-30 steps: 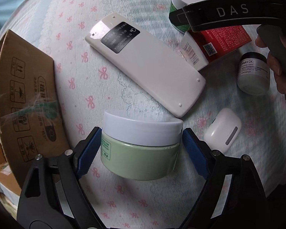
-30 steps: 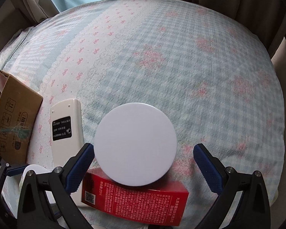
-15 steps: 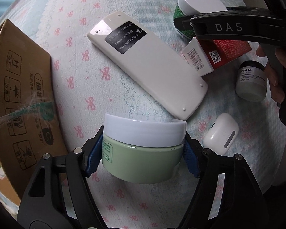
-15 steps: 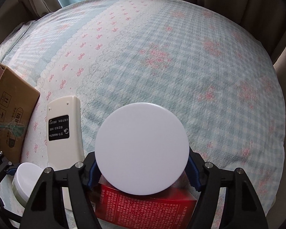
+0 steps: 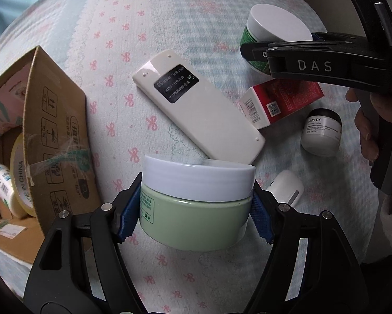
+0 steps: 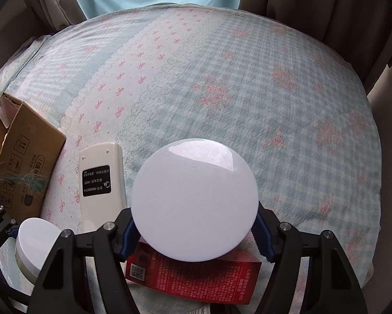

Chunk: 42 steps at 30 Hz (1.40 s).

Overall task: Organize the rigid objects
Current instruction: 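Grasp the pale green jar with the left tool while the right tool grasps the white-lidded green jar, then carry both jars into the cardboard box and release them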

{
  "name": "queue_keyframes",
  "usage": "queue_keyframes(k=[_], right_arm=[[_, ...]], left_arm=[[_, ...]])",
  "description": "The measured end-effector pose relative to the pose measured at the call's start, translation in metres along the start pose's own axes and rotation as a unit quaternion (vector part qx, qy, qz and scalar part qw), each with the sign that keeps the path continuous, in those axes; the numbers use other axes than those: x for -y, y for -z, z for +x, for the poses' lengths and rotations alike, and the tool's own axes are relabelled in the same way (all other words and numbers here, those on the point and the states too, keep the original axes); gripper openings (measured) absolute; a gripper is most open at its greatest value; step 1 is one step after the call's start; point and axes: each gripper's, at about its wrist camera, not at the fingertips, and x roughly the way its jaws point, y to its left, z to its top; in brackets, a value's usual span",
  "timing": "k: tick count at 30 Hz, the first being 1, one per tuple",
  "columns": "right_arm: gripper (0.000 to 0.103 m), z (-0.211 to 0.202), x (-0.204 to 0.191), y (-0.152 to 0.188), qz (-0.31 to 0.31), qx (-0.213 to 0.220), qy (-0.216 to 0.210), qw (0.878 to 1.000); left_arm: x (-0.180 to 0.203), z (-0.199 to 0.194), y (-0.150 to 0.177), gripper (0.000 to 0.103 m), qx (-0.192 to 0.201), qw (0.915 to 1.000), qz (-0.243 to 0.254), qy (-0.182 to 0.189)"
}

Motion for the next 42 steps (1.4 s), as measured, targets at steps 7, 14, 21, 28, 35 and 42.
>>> queue_keyframes(k=[7, 14, 21, 28, 35, 42], right_arm=[[0.067, -0.048, -0.002, -0.007, 0.011, 0.035, 0.006, 0.999], [0.067, -0.12, -0.015, -0.015, 0.01, 0.071, 0.015, 0.997], [0.067, -0.191, -0.05, -0.018, 0.007, 0.107, 0.01, 0.994], [0.067, -0.227, -0.115, -0.015, -0.014, 0.112, -0.008, 0.994], [0.067, -0.243, -0.195, -0.015, 0.015, 0.103, -0.034, 0.994], [0.068, -0.238, -0.265, -0.028, 0.056, 0.097, -0.024, 0.993]], left_arm=[[0.01, -0.041, -0.006, 0.069, 0.036, 0.9992, -0.011, 0.01], [-0.001, -0.106, -0.015, 0.069, 0.088, 0.9956, -0.028, 0.011], [-0.03, -0.18, -0.002, 0.069, 0.131, 0.9907, -0.035, 0.006], [-0.09, -0.23, 0.03, 0.069, 0.151, 0.9869, -0.056, 0.008], [-0.179, -0.257, 0.066, 0.069, 0.149, 0.9864, -0.068, 0.019], [-0.268, -0.263, 0.08, 0.069, 0.143, 0.9886, -0.045, 0.015]])
